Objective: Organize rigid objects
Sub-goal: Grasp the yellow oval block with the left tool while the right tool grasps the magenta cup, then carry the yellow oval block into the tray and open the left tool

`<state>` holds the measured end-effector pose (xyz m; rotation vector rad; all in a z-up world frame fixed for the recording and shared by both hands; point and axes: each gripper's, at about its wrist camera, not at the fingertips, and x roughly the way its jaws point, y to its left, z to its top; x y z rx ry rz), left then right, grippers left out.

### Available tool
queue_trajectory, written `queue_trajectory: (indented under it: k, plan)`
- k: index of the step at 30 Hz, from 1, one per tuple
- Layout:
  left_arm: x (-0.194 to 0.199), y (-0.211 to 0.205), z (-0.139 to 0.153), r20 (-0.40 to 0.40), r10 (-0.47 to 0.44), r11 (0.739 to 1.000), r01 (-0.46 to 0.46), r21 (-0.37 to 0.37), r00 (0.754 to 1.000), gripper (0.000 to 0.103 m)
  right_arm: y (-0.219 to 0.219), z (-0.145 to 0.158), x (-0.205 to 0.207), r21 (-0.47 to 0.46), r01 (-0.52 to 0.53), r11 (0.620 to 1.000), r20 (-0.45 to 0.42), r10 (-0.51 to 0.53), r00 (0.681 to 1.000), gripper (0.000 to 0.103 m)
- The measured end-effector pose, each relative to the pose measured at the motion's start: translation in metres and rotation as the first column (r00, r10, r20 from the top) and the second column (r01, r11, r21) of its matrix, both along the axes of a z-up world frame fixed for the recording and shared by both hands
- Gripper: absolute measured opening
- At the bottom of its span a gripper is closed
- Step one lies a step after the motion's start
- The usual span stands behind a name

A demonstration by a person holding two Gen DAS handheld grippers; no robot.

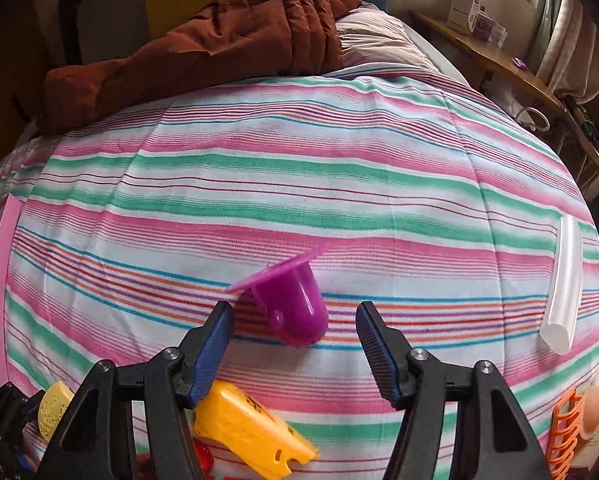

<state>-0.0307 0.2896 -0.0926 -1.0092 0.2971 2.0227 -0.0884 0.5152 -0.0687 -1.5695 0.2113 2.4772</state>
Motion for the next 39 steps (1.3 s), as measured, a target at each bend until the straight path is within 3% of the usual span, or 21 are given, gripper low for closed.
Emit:
queue_trajectory:
  k: [1,2,7,10,12,17,21,27,39]
  plan:
    - [0.0,0.0,0.0,0.0,0.001,1.0,-0.001,0.001,1.0,0.04,-0.002,-0.001,-0.004,-0.002,-0.008,1.0,0.004,0.008,1.0,0.039]
    - [0.001,0.001,0.0,-0.004,0.001,1.0,-0.001,-0.001,1.0,0.04,-0.004,-0.003,-0.009,0.006,-0.005,1.0,0.012,0.005,1.0,0.032]
    - [0.002,0.001,-0.001,-0.011,0.0,1.0,0.0,0.001,1.0,0.04,-0.034,0.002,-0.012,-0.034,-0.051,0.998,-0.007,0.051,0.999,0.032]
    - [0.003,0.001,0.0,-0.015,0.0,1.0,0.0,0.0,1.0,0.04,-0.058,0.006,-0.002,-0.154,-0.064,0.986,-0.029,0.06,0.998,0.032]
    - [0.002,0.0,0.001,-0.01,0.004,1.0,-0.004,0.004,1.0,0.04,-0.075,0.005,0.006,-0.182,-0.072,0.981,-0.043,0.065,0.997,0.032]
    - [0.006,-0.003,0.005,-0.008,0.03,0.999,-0.031,-0.011,0.999,0.04,-0.104,-0.008,0.011,-0.169,-0.12,0.978,-0.039,0.115,0.993,0.032]
    - [0.019,-0.008,0.008,-0.034,0.033,0.999,-0.034,-0.04,0.999,0.04,-0.097,-0.01,0.012,-0.201,-0.119,0.972,-0.071,0.107,0.992,0.032]
    - [0.031,-0.025,0.015,-0.005,0.057,0.998,-0.057,-0.038,0.998,0.04,-0.098,-0.012,0.008,-0.181,-0.129,0.975,-0.088,0.114,0.99,0.032]
    - [0.068,-0.049,0.06,-0.075,0.032,0.999,-0.031,0.022,0.997,0.04,-0.101,-0.015,0.01,-0.151,-0.142,0.978,-0.1,0.128,0.987,0.032]
